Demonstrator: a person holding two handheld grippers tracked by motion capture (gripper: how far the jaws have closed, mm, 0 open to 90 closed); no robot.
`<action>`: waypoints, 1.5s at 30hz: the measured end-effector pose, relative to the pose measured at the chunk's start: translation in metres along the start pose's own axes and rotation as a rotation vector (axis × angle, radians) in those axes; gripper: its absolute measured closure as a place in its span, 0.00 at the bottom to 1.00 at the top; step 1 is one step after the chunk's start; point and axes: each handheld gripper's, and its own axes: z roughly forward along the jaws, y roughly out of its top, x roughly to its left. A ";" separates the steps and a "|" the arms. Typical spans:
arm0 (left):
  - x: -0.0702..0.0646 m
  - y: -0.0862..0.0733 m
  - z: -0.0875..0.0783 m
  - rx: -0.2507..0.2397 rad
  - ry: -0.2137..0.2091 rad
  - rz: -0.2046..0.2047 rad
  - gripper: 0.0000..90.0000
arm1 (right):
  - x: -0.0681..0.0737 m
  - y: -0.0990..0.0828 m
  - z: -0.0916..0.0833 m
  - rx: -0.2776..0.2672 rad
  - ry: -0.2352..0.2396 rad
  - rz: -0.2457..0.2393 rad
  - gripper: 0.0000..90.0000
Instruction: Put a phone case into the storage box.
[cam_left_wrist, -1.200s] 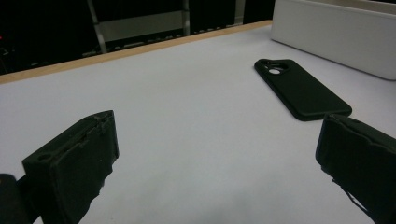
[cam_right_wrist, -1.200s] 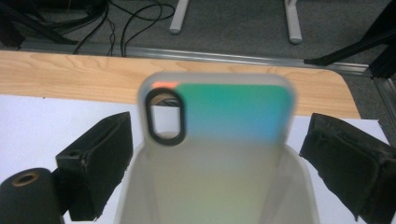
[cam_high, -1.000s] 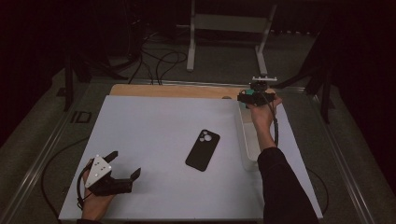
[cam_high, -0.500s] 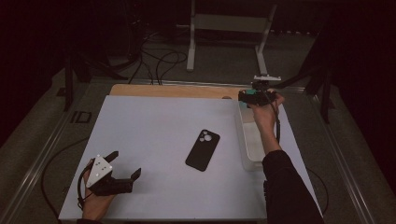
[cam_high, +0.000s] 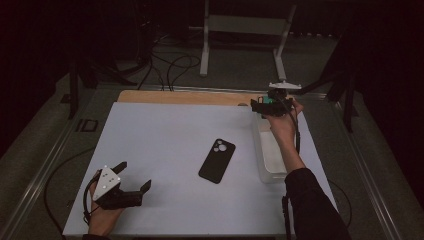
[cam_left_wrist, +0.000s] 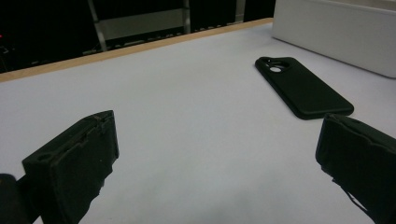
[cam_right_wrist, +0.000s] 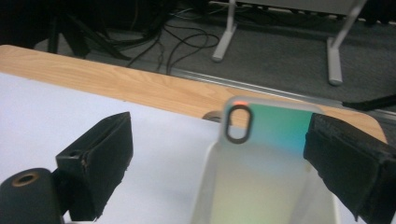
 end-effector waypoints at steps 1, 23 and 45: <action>0.000 0.000 0.000 -0.001 0.001 -0.001 0.00 | 0.004 -0.001 -0.003 -0.005 0.017 -0.009 0.09; -0.002 0.000 -0.001 0.004 0.010 -0.002 0.00 | 0.039 -0.034 -0.050 -0.057 0.157 -0.109 0.09; -0.001 -0.001 -0.001 0.008 0.020 -0.010 0.00 | 0.049 -0.108 -0.101 -0.123 0.265 -0.114 0.09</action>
